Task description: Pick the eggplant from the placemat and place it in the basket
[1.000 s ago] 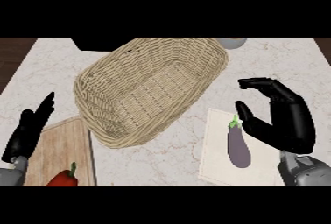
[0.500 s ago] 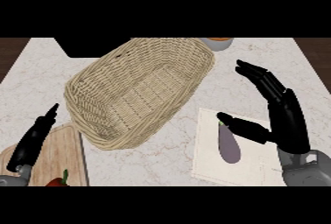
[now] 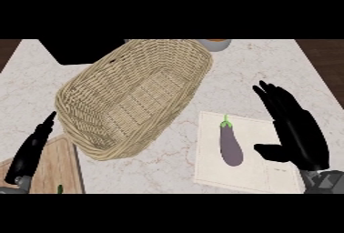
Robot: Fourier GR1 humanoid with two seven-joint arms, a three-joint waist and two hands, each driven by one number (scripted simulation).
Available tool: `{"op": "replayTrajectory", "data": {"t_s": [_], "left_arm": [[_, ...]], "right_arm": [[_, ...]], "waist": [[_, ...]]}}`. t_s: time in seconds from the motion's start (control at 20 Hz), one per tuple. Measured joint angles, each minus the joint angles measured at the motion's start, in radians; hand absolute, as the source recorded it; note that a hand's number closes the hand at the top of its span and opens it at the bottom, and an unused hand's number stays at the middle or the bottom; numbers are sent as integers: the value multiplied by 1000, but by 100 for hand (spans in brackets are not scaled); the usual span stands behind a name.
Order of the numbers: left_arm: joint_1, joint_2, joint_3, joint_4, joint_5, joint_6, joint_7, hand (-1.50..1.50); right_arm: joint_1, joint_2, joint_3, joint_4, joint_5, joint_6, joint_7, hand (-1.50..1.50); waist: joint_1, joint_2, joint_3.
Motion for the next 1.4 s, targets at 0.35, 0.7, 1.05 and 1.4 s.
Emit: {"op": "replayTrajectory", "data": {"t_s": [0.35, 0.7, 1.05, 1.4], "left_arm": [[-5, -19, -18, -12, -19, 13, 0, 0], [1, -29, -31, -35, -33, 14, -5, 0], [-10, -40, -33, -48, -41, 6, 15, 0], [-16, -70, -39, -60, -71, 22, 27, 0]], "right_arm": [[-25, 29, 166, -199, 74, 353, 334, -150], [-76, 157, 259, -412, 107, 650, 654, -150], [-72, 297, 285, -474, 161, 750, 729, -150], [-26, 395, 284, -468, 274, 807, 722, -150]], "waist": [[33, 10, 8], [61, 22, 16], [75, 33, 20], [82, 38, 24]]}}
